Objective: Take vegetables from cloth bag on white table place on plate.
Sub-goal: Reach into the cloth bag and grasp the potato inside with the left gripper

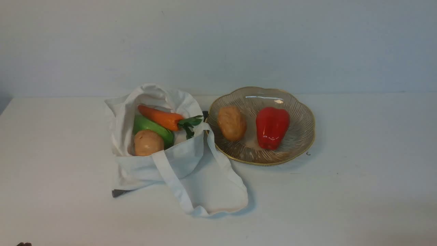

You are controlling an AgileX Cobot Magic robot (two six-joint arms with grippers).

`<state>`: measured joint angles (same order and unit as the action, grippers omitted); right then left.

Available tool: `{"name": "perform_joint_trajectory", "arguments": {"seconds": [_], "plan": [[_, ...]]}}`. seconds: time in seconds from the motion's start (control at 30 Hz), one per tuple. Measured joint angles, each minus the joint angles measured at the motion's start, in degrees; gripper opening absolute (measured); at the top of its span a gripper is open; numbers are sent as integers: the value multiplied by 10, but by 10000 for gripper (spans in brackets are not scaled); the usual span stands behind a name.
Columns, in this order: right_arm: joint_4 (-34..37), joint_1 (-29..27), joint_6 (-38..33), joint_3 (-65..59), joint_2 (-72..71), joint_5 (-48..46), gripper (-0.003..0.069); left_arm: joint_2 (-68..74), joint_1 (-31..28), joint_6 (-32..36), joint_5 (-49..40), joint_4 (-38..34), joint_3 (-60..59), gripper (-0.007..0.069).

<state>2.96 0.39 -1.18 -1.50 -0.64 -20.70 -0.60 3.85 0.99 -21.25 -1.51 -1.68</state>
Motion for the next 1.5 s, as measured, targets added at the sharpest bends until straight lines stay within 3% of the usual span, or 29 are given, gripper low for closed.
{"name": "perform_joint_trajectory", "arguments": {"seconds": [1.4, 1.5], "plan": [[0, 0, 0, 0, 0, 0, -15, 0, 0, -1, 0, 15, 0, -5], [0, 0, 0, 0, 0, 0, -15, 0, 0, -20, 0, -25, 0, -5]]}}
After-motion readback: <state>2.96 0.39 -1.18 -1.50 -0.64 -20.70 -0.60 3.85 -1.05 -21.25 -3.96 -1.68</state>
